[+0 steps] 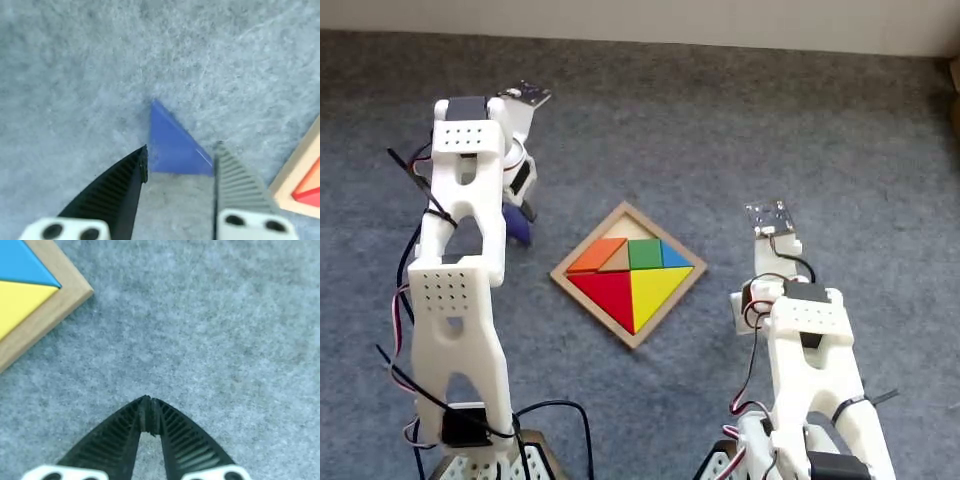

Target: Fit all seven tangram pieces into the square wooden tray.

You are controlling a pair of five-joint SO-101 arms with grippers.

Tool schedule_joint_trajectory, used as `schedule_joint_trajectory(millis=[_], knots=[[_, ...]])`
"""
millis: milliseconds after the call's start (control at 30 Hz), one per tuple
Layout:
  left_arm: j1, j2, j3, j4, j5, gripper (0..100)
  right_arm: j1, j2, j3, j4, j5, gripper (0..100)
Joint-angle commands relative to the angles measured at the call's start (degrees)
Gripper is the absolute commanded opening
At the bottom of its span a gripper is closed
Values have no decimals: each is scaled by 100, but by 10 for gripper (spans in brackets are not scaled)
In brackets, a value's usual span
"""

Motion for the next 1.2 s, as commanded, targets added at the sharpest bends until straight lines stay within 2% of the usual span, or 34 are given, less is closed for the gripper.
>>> schedule_joint_trajectory(millis=[0,67,233,467,900,1167], knots=[[-119,-286,-224,202,1099,283,84,-207,-22,-84,-26,5],[-259,-277,-224,202,1538,280,84,-207,-22,-84,-26,5],[-382,13,-251,202,1802,269,84,-207,-22,-84,-26,5],[-347,690,-251,44,1811,239,84,-207,-22,-84,-26,5],[-145,699,-268,53,1758,139,84,-207,-22,-84,-26,5],[92,259,-602,360,475,136,84,-207,-22,-84,-26,5]])
